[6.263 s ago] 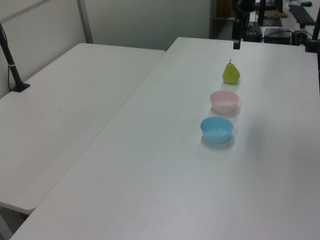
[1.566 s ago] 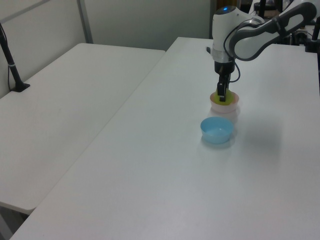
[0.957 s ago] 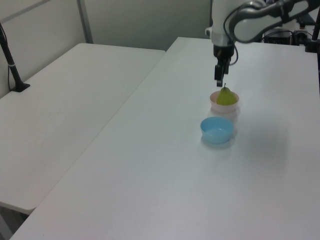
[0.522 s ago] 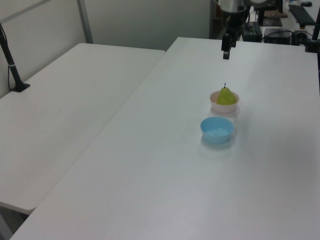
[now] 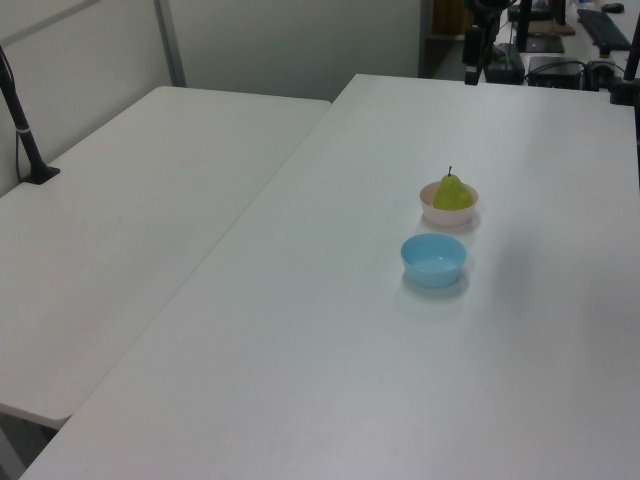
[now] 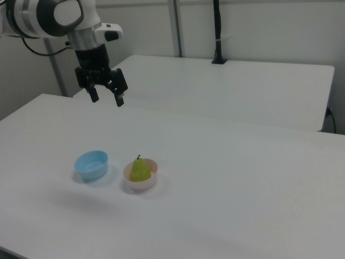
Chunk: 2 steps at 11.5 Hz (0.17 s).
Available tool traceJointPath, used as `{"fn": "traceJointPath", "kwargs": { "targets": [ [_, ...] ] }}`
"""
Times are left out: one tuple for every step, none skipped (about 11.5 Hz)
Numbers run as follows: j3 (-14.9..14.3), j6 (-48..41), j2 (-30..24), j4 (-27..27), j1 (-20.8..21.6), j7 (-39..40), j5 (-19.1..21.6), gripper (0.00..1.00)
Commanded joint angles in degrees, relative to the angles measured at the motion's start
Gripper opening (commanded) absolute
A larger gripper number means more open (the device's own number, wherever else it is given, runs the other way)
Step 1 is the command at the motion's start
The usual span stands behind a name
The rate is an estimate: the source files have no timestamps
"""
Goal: Place the pear in the bowl
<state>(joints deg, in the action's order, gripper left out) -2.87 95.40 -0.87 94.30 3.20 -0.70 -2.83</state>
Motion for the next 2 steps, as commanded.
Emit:
{"fn": "traceJointPath", "kwargs": {
  "targets": [
    [-0.6, -1.7, 0.3, -1.3, 0.0, -0.1, 1.1, 1.00],
    [-0.6, -1.7, 0.3, -1.3, 0.0, -0.1, 1.1, 1.00]
  ]
}}
